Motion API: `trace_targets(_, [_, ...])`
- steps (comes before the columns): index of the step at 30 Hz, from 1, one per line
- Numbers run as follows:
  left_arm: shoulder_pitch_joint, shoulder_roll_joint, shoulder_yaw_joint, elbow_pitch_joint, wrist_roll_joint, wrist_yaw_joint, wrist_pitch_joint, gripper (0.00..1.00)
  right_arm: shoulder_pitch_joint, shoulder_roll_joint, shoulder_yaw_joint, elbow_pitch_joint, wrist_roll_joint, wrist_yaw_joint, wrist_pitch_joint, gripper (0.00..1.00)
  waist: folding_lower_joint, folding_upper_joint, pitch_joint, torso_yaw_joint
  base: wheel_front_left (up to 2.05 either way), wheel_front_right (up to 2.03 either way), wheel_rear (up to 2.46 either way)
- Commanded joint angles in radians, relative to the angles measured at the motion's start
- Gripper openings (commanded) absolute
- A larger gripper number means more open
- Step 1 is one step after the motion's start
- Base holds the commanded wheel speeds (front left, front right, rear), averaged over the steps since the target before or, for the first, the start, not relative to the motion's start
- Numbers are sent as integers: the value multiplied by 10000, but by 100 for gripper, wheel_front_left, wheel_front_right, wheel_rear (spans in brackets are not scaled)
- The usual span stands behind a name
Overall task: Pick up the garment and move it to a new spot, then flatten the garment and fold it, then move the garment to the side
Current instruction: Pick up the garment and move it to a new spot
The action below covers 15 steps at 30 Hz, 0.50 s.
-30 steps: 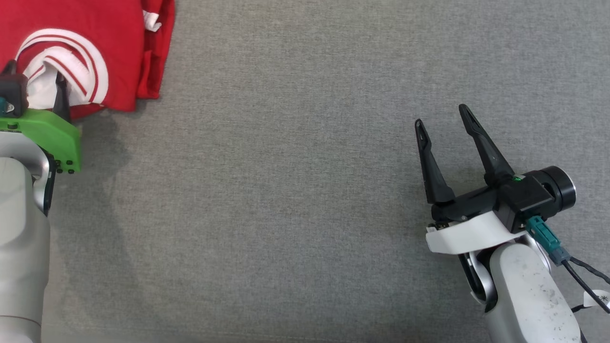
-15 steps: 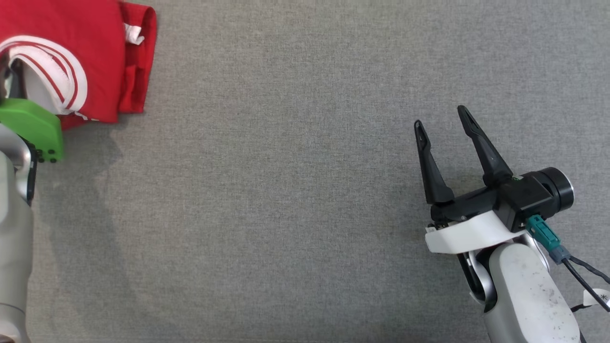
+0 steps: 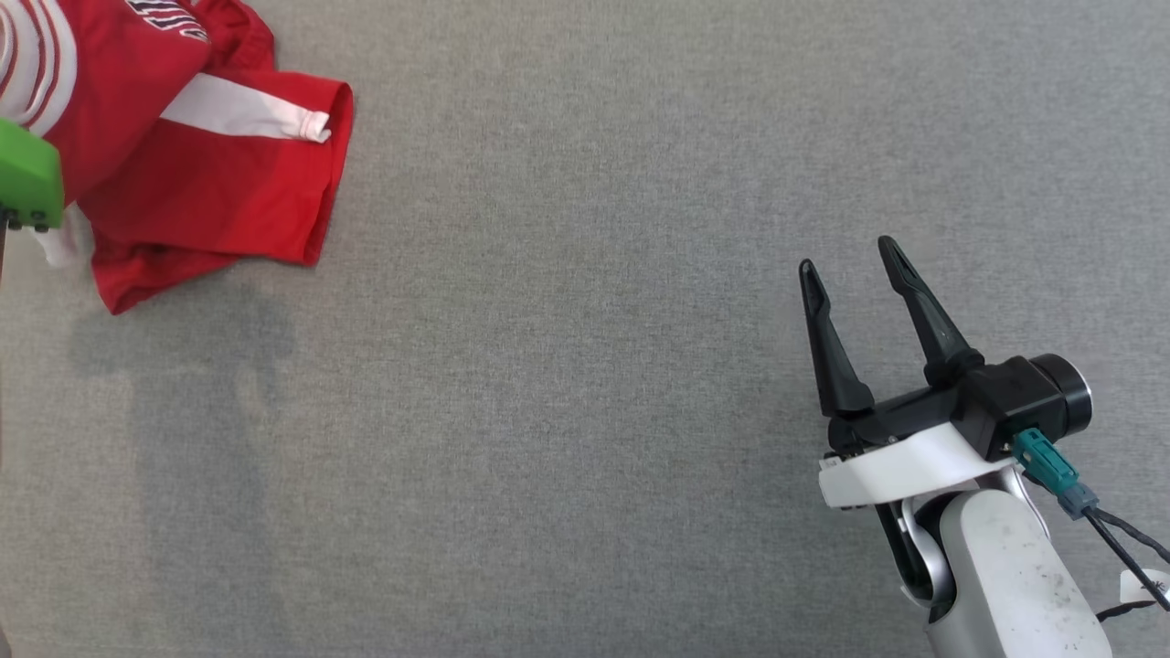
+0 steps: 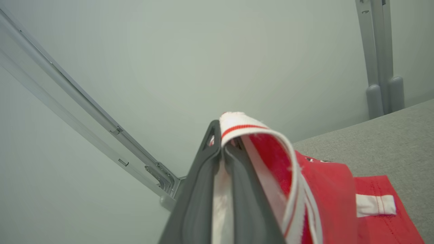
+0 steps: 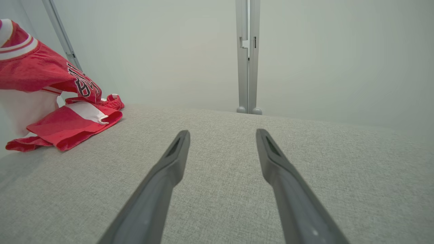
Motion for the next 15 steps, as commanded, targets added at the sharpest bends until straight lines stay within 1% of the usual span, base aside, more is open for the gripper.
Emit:
trace_targets(1, [-183, 85, -92, -232, 136, -70, 15, 0, 148, -28, -38, 29, 95, 1, -35, 100, 0, 0, -427, -94, 0, 0, 0])
trace_targets(7, [-318, 31, -690, -1731, 225, -261, 360, 0, 434, -29, -214, 75, 316, 1, -35, 100, 0, 0, -1045, -432, 0, 0, 0])
trace_targets(11, [-455, -154, -1200, -2941, 179, -388, 698, 0, 626, -27, -312, 123, 452, 1, -35, 100, 0, 0, -1418, -762, 0, 0, 0])
trace_targets(12, [-554, -265, -1502, -3593, 140, -415, 889, 0, 717, -29, -341, 142, 519, 1, -35, 100, 0, 0, -1576, -961, 0, 0, 0])
trace_targets(15, [-707, -471, -2007, -4605, 11, -467, 1177, 0, 814, -27, -370, 163, 629, 1, -33, 100, 0, 0, -1744, -1310, 0, 0, 0])
